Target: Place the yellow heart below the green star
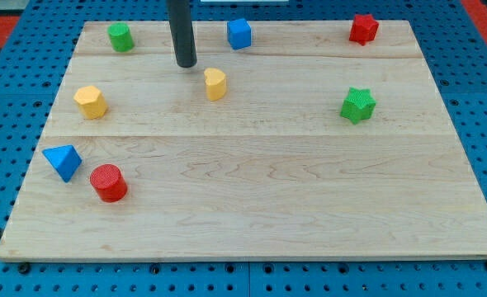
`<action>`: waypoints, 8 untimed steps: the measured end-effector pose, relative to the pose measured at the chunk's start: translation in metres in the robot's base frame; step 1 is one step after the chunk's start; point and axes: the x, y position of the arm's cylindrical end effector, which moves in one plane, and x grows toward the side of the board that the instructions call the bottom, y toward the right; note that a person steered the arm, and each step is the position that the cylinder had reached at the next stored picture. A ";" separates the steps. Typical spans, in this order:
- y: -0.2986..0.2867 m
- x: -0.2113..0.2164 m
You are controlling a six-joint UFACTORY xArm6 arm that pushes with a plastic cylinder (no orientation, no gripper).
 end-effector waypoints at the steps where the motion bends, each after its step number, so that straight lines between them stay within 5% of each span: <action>1: 0.038 0.036; 6: 0.115 0.094; 8: 0.205 0.178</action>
